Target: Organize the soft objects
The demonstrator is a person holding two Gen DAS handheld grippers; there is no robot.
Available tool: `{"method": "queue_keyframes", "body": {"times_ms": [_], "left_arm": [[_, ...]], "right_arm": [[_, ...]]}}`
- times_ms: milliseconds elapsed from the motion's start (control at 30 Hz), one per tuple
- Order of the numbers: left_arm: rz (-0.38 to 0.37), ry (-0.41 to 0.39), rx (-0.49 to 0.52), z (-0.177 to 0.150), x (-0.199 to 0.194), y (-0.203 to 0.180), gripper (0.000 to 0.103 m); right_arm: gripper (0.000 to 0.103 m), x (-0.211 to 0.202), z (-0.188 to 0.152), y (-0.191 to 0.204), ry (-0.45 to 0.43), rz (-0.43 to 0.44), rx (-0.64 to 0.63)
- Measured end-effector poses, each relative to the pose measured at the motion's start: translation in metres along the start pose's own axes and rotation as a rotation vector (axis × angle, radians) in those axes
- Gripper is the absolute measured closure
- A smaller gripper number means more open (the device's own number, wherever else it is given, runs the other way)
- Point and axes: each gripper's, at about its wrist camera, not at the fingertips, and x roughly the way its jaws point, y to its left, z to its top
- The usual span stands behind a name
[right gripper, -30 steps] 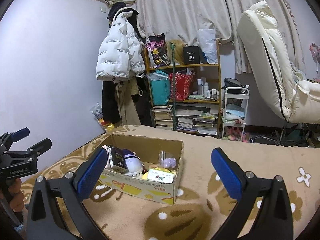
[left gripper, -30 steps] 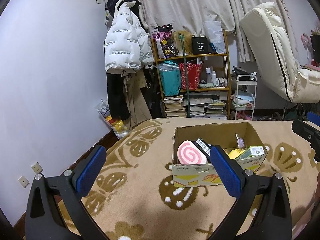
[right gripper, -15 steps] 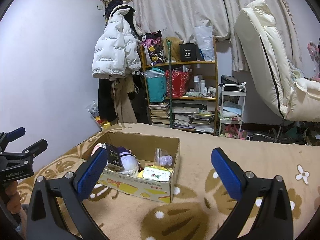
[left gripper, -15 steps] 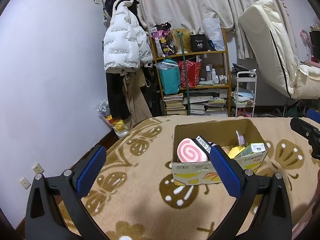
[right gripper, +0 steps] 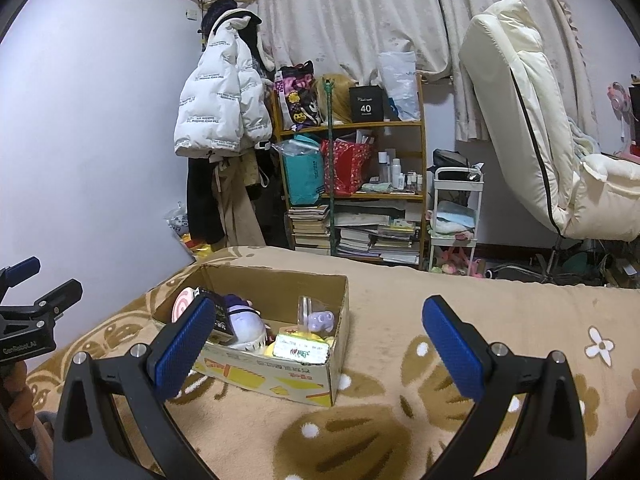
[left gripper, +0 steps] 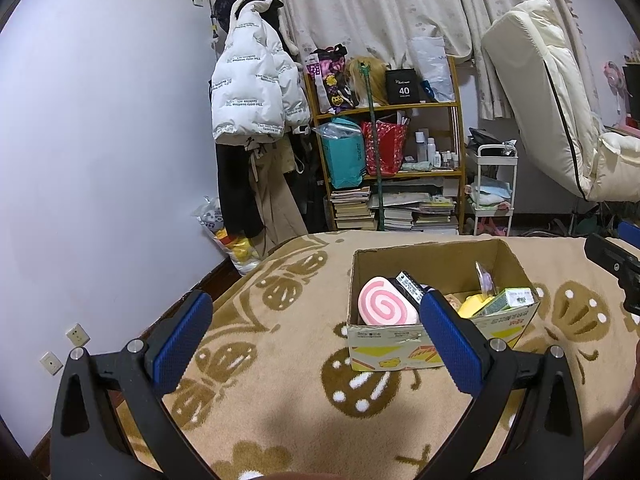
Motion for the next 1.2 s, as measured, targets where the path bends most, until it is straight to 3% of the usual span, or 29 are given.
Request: {"method": "queue_keyframes", "body": {"times_ms": [1200], "left_arm": [[-0.002,0.007,-0.008,-0.001,-0.0008,-0.0001,0.001]], "right_arm": [[0.0,-0.0005,0.0012,-0.0021,0.0,0.001,0.001]]}}
